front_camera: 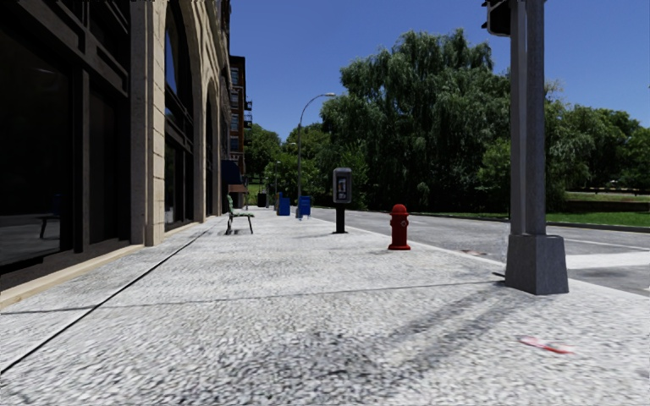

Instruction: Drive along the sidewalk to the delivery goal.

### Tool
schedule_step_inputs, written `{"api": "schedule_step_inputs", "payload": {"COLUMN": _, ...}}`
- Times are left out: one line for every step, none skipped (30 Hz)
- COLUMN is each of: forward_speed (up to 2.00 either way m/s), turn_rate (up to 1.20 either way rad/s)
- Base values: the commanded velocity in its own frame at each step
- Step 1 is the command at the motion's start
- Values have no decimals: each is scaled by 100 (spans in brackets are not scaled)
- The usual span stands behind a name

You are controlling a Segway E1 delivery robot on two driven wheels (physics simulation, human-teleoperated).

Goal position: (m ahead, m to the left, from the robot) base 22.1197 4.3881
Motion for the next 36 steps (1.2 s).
{"api": "schedule_step_inputs", "payload": {"forward_speed": 196, "turn_rate": 0}}
{"api": "schedule_step_inputs", "payload": {"forward_speed": 196, "turn_rate": 0}}
{"api": "schedule_step_inputs", "payload": {"forward_speed": 196, "turn_rate": 0}}
{"api": "schedule_step_inputs", "payload": {"forward_speed": 196, "turn_rate": 0}}
{"api": "schedule_step_inputs", "payload": {"forward_speed": 196, "turn_rate": 0}}
{"api": "schedule_step_inputs", "payload": {"forward_speed": 196, "turn_rate": 0}}
{"api": "schedule_step_inputs", "payload": {"forward_speed": 196, "turn_rate": 0}}
{"api": "schedule_step_inputs", "payload": {"forward_speed": 196, "turn_rate": 0}}
{"api": "schedule_step_inputs", "payload": {"forward_speed": 196, "turn_rate": 0}}
{"api": "schedule_step_inputs", "payload": {"forward_speed": 196, "turn_rate": 0}}
{"api": "schedule_step_inputs", "payload": {"forward_speed": 196, "turn_rate": 0}}
{"api": "schedule_step_inputs", "payload": {"forward_speed": 196, "turn_rate": 0}}
{"api": "schedule_step_inputs", "payload": {"forward_speed": 196, "turn_rate": 0}}
{"api": "schedule_step_inputs", "payload": {"forward_speed": 196, "turn_rate": 0}}
{"api": "schedule_step_inputs", "payload": {"forward_speed": 196, "turn_rate": 0}}
{"api": "schedule_step_inputs", "payload": {"forward_speed": 196, "turn_rate": 0}}
{"api": "schedule_step_inputs", "payload": {"forward_speed": 196, "turn_rate": 0}}
{"api": "schedule_step_inputs", "payload": {"forward_speed": 196, "turn_rate": 0}}
{"api": "schedule_step_inputs", "payload": {"forward_speed": 196, "turn_rate": 0}}
{"api": "schedule_step_inputs", "payload": {"forward_speed": 196, "turn_rate": 0}}
{"api": "schedule_step_inputs", "payload": {"forward_speed": 196, "turn_rate": 0}}
{"api": "schedule_step_inputs", "payload": {"forward_speed": 196, "turn_rate": 0}}
{"api": "schedule_step_inputs", "payload": {"forward_speed": 196, "turn_rate": 0}}
{"api": "schedule_step_inputs", "payload": {"forward_speed": 196, "turn_rate": 0}}
{"api": "schedule_step_inputs", "payload": {"forward_speed": 196, "turn_rate": 0}}
{"api": "schedule_step_inputs", "payload": {"forward_speed": 196, "turn_rate": 0}}
{"api": "schedule_step_inputs", "payload": {"forward_speed": 196, "turn_rate": 0}}
{"api": "schedule_step_inputs", "payload": {"forward_speed": 196, "turn_rate": 0}}
{"api": "schedule_step_inputs", "payload": {"forward_speed": 196, "turn_rate": 0}}
{"api": "schedule_step_inputs", "payload": {"forward_speed": 196, "turn_rate": 0}}
{"api": "schedule_step_inputs", "payload": {"forward_speed": 196, "turn_rate": 0}}
{"api": "schedule_step_inputs", "payload": {"forward_speed": 196, "turn_rate": 0}}
{"api": "schedule_step_inputs", "payload": {"forward_speed": 196, "turn_rate": 0}}
{"api": "schedule_step_inputs", "payload": {"forward_speed": 196, "turn_rate": 0}}
{"api": "schedule_step_inputs", "payload": {"forward_speed": 196, "turn_rate": 0}}
{"api": "schedule_step_inputs", "payload": {"forward_speed": 196, "turn_rate": 0}}
